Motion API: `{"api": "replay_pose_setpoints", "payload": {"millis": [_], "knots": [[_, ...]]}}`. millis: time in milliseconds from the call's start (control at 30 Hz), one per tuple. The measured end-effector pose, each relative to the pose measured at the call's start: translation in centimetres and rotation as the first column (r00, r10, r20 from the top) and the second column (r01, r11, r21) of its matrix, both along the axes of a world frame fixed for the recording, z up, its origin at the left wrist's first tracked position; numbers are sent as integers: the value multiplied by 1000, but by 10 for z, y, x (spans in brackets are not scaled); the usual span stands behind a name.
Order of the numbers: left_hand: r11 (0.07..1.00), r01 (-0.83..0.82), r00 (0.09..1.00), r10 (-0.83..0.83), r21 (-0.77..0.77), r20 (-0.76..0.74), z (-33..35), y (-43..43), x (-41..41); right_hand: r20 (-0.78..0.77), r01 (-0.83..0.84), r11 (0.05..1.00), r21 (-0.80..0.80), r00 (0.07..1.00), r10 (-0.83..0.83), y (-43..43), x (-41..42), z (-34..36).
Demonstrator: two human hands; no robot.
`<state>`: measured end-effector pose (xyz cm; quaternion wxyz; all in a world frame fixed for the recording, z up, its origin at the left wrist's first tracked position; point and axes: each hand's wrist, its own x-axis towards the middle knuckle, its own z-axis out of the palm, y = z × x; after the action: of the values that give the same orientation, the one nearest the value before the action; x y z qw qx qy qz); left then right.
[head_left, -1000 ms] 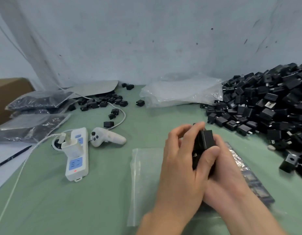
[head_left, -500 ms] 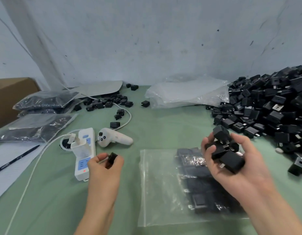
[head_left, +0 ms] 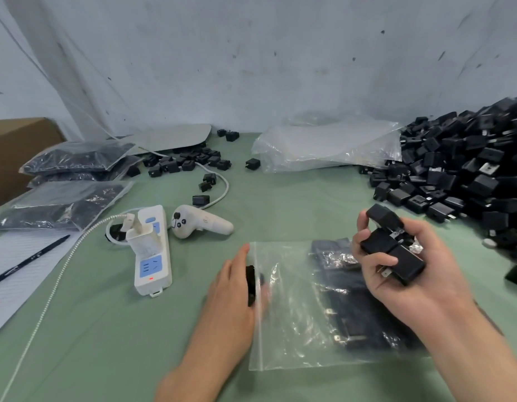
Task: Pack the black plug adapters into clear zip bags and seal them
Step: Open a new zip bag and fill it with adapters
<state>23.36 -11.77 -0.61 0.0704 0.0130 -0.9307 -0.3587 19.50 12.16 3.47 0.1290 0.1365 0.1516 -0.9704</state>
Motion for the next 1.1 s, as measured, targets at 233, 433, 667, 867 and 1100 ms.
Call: {"api": "replay_pose_setpoints", "payload": {"millis": [233, 433, 667, 867, 1100], "knots": [[996, 53, 997, -57, 77, 46, -9, -10, -7, -10, 4, 999, 54, 1000, -4, 3, -2, -7], [991, 39, 997, -48, 132, 67, -4, -19, -9, -15, 8, 998, 70, 1000, -7, 5, -5, -6], [984, -95, 994, 101, 149, -35, -3, -20, -13, -17, -11, 998, 65, 1000, 12, 5, -8, -6], [995, -42, 999, 42, 86, 2, 3, -16, -15, -34, -30, 997, 64, 999, 32, 4, -9, -6], [983, 157, 987, -159, -91, -17, 0, -23, 1, -26, -42, 996, 75, 999, 44, 4, -8, -8]]}}
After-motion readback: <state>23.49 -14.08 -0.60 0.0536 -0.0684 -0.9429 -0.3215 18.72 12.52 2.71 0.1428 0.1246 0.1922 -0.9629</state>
